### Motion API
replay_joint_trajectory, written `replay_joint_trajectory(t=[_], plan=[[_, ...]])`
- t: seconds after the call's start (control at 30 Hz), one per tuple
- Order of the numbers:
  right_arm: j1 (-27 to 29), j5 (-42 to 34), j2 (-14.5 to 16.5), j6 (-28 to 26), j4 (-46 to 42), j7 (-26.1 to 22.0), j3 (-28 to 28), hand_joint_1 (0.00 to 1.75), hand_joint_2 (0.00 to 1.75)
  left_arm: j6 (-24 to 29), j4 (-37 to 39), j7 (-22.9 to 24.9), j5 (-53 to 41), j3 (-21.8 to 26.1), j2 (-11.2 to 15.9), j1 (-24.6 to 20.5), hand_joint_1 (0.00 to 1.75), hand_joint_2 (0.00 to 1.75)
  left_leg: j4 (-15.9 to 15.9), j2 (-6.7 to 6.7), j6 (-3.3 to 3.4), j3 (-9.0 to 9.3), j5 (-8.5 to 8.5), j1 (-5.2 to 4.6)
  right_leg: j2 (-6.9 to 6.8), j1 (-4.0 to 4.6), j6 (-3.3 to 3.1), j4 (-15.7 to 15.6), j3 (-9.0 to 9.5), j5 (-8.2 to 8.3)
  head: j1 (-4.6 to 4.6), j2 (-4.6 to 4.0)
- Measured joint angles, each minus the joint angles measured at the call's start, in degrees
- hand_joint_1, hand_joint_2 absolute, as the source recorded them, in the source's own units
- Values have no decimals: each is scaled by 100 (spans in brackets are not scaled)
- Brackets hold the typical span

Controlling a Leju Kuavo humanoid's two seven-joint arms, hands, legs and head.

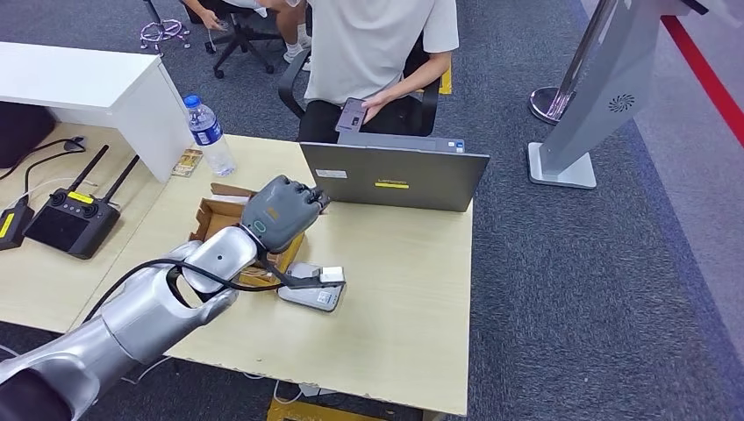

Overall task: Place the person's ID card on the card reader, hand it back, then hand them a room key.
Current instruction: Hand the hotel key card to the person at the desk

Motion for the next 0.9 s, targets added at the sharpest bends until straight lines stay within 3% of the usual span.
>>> replay_joint_trajectory(t=[0.07,0.13,0.23,0.37,0.6,0.9], plan=[[-33,70,3,-2,-1,71,70,0,0,728,-326,259,-547,430,-231,68,175,175,3,-1,1,-7,0,0,-1,0,2,0,-2,1,5,0],[-88,152,11,-2,-2,169,173,0,0,1046,-558,294,-765,949,-433,23,175,175,4,8,3,-5,-1,-1,6,0,6,0,-4,5,10,0],[-154,203,22,5,-2,273,316,0,0,868,-522,176,-786,1710,-659,-233,175,175,4,12,5,-5,3,0,8,0,10,0,-10,11,5,0],[-246,208,33,32,-2,360,487,0,0,733,377,76,-863,2389,-893,-853,175,175,4,3,0,-16,30,7,0,3,1,3,-19,28,4,0],[-302,197,50,69,-2,423,654,0,0,302,2015,114,-811,2784,-1221,-1805,175,175,4,2,0,-33,49,4,4,4,6,5,-33,48,-1,0],[-322,180,74,120,-2,452,703,0,0,204,2945,84,-700,2867,-1423,-2235,175,175,5,2,1,-38,49,0,3,2,6,4,-39,49,-1,0]])
